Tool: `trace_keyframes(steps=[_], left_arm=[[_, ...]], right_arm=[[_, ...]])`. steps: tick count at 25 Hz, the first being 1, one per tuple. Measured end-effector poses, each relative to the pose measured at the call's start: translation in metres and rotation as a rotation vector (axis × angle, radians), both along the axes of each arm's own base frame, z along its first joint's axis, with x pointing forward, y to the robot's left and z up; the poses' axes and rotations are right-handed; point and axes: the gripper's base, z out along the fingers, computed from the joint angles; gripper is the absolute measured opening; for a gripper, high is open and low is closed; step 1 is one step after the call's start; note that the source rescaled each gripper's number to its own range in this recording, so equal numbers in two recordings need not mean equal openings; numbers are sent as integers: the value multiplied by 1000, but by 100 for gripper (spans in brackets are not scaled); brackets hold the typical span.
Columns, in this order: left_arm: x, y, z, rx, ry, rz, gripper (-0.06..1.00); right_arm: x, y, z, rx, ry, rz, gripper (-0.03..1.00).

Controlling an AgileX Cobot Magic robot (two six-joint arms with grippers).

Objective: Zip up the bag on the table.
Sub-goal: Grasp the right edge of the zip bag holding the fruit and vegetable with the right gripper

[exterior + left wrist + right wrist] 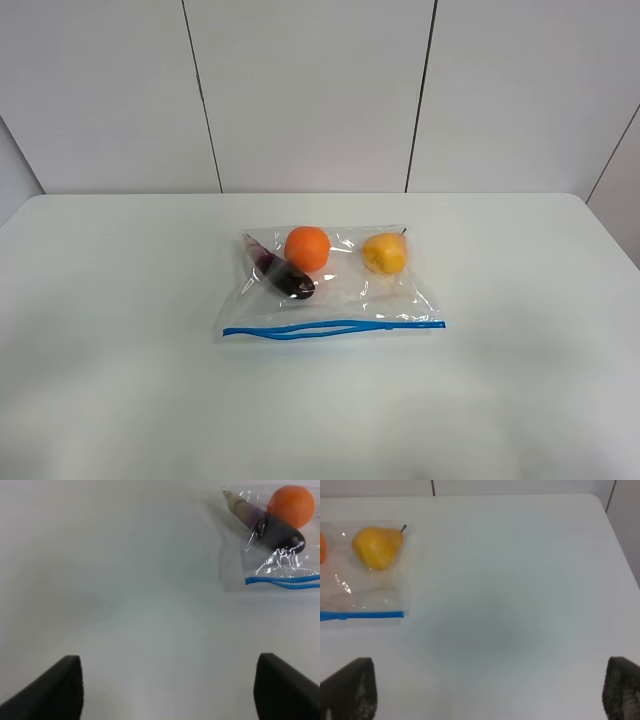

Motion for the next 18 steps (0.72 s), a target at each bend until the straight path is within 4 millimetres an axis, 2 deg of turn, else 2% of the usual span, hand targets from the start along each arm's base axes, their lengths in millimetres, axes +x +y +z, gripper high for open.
trace_keyframes(steps=[12, 15, 18], left_arm=[[0, 0, 0, 0, 0, 0, 100], [0, 0, 0, 0, 0, 0, 100], [0, 0, 0, 0, 0, 0, 100]], right_arm=[[3, 0, 5, 1, 13, 0, 97], [17, -1, 23, 2, 43, 0, 97], [45, -1, 45, 19, 85, 6, 97]])
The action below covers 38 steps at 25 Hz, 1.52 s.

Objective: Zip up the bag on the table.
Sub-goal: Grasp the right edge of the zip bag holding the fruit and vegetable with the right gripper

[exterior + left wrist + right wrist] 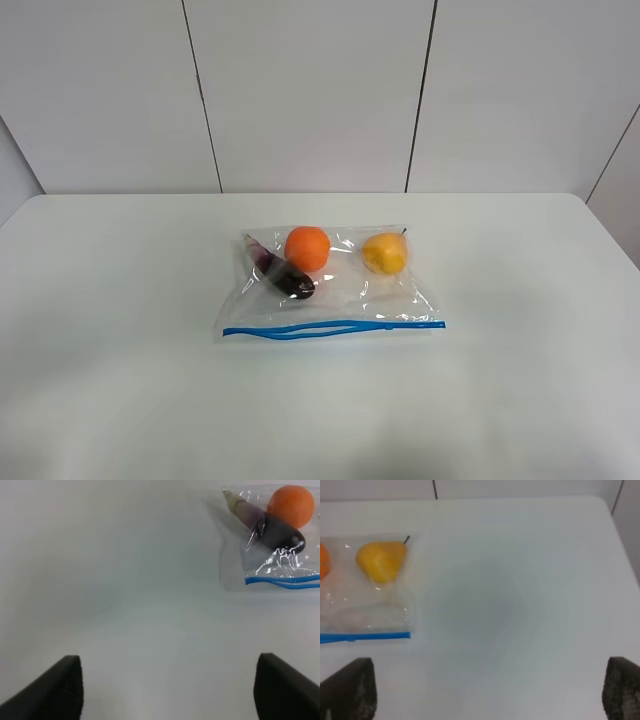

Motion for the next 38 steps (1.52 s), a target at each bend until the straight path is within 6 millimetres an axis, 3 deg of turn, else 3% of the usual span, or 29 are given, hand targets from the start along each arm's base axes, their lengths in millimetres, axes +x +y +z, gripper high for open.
trace_keyframes(steps=[3, 8, 10, 13, 19, 25, 33, 38], left_arm=[[0, 0, 0, 0, 0, 0, 100], [0, 0, 0, 0, 0, 0, 100], [0, 0, 0, 0, 0, 0, 100], [0, 0, 0, 0, 0, 0, 100], [0, 0, 0, 0, 0, 0, 100], [0, 0, 0, 0, 0, 0, 100], [0, 0, 0, 0, 0, 0, 100], [0, 0, 0, 0, 0, 0, 100]], right_arm=[[37, 2, 14, 52, 90, 16, 97], [111, 5, 7, 136, 319, 66, 97], [140, 8, -5, 171, 407, 92, 97], [181, 14, -41, 251, 557, 160, 97], [231, 18, -100, 528, 657, 322, 97], [249, -4, -145, 636, 703, 360, 97], [260, -2, -201, 734, 788, 398, 97], [268, -2, -222, 778, 814, 417, 97]])
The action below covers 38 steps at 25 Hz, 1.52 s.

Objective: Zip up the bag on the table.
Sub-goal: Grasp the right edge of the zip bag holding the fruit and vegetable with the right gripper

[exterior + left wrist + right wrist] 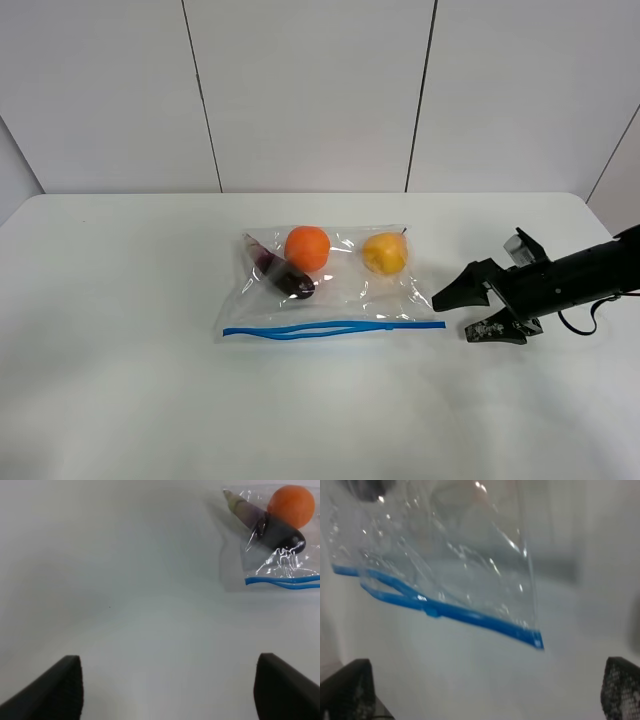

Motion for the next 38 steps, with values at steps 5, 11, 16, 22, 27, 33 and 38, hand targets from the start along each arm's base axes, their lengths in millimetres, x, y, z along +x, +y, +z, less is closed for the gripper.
trace_keyframes(steps=[5, 11, 16, 22, 27, 33, 38], left_arm=[[0, 0, 0, 0, 0, 0, 100], [0, 0, 0, 0, 0, 0, 100], [0, 0, 0, 0, 0, 0, 100], [0, 0, 0, 0, 0, 0, 100], [0, 0, 0, 0, 0, 0, 100], [0, 0, 0, 0, 0, 0, 100], [0, 0, 0, 0, 0, 0, 100]], right_arm=[[24, -3, -1, 47, -20, 13, 97], [34, -3, -17, 97, 27, 38, 97], [32, -2, -26, 113, 65, 49, 97], [33, -1, -27, 130, 62, 34, 97], [34, 4, -27, 130, 58, 41, 97], [34, 37, -29, 107, 54, 117, 97], [35, 41, -29, 105, 52, 123, 97]])
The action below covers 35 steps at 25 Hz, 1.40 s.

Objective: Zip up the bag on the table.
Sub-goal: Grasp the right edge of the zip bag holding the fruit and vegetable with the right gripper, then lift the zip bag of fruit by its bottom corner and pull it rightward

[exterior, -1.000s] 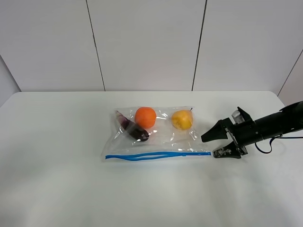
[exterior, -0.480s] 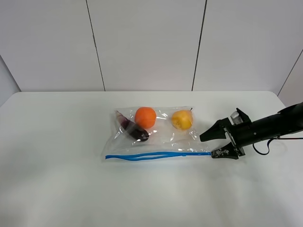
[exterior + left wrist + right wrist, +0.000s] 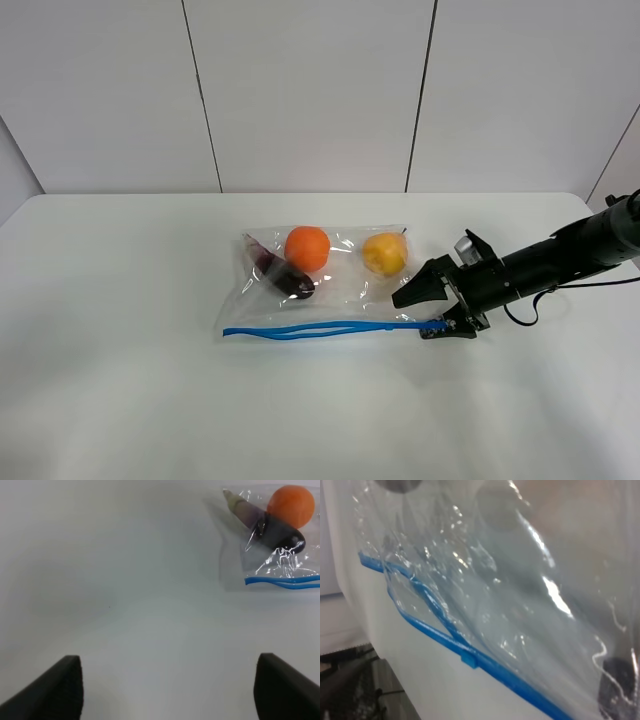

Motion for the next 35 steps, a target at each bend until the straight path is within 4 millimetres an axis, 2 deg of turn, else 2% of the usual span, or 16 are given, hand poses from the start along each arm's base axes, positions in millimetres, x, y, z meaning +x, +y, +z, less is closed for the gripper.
trace_keyframes(steps=[3, 8, 11, 16, 18, 25, 30, 35], left_arm=[[0, 0, 0, 0, 0, 0, 100], [0, 0, 0, 0, 0, 0, 100], [0, 0, 0, 0, 0, 0, 100], [0, 0, 0, 0, 0, 0, 100], [0, 0, 0, 0, 0, 0, 100], [0, 0, 0, 0, 0, 0, 100], [0, 0, 0, 0, 0, 0, 100], [0, 0, 0, 0, 0, 0, 100]], right_arm=[[1, 0, 0, -1, -5, -7, 96], [1, -1, -1, -20, -11, -1, 83], [0, -2, -4, -42, -14, 5, 71], [0, -3, -4, -50, -15, 12, 44], [0, -3, -4, -50, -15, 13, 37], [0, -3, -4, -49, -14, 14, 30], [-1, -3, -4, -46, -13, 20, 2], [-2, -2, -2, -25, -7, 46, 0]])
